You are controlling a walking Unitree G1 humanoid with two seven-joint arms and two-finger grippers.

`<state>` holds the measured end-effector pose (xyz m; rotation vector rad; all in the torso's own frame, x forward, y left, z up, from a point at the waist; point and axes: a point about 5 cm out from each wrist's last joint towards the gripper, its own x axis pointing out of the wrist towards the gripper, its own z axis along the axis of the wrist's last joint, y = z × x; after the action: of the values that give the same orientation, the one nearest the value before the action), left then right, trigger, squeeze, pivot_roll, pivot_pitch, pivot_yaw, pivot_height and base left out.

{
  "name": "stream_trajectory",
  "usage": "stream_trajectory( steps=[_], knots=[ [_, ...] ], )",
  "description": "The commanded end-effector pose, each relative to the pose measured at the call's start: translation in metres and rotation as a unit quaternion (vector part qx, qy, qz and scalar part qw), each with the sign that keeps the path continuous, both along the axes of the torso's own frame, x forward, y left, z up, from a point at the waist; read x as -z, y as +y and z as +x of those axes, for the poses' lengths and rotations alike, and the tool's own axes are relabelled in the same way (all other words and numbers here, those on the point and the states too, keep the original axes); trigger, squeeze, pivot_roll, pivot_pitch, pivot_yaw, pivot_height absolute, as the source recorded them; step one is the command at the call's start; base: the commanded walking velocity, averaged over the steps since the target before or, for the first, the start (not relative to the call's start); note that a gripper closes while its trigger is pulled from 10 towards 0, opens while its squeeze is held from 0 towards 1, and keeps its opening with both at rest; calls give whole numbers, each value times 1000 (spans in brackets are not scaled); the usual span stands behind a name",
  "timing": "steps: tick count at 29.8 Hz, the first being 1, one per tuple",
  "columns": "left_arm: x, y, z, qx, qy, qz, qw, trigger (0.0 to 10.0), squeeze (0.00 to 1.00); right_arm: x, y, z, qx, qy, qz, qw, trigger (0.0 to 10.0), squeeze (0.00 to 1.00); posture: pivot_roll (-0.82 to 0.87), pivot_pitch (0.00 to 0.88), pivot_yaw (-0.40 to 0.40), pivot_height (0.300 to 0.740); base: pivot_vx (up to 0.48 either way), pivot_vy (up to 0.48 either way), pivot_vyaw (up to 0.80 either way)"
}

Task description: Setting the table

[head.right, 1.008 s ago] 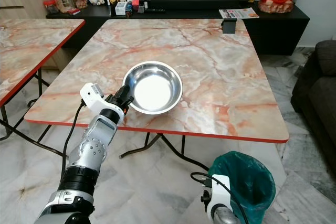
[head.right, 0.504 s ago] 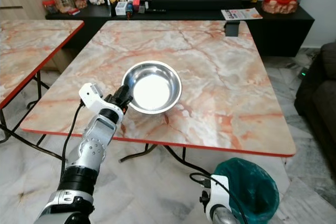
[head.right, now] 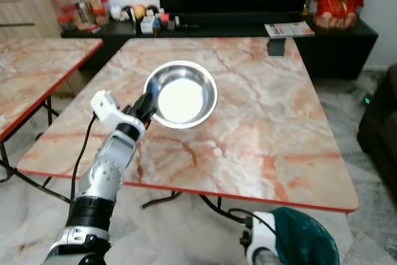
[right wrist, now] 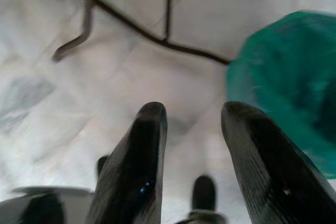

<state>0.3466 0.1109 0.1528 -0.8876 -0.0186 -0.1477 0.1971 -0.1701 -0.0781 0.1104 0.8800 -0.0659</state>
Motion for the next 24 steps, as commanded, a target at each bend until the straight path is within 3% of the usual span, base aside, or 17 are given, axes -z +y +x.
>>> stream_trajectory(
  steps=[1,6,14,16,20,24],
  knots=[
    [-6,-15,-1,30,-1,1,1000,10000,0,0,-5,-1,0,3,-6,1000,10000,0,55,0,74,740,0,0,0],
    [6,-21,-6,67,37,31,997,10000,0,2,-3,-3,-6,8,-6,1000,10000,0,56,0,72,740,0,0,0],
    [24,-24,-11,61,85,80,991,10000,0,6,-6,-12,-12,19,-9,1000,10000,0,63,0,55,740,0,0,0],
    [26,-25,-10,55,101,72,991,10000,0,6,-7,-14,-13,22,-11,1000,10000,0,64,0,49,740,0,0,0],
    [27,-30,-5,34,133,-7,990,10000,0,6,-9,-14,-12,22,-12,1000,10000,0,54,0,40,740,0,0,0],
    [27,-32,-4,31,139,-20,990,10000,0,6,-10,-13,-11,20,-12,1000,10000,0,49,0,37,740,0,0,0]
  ],
)
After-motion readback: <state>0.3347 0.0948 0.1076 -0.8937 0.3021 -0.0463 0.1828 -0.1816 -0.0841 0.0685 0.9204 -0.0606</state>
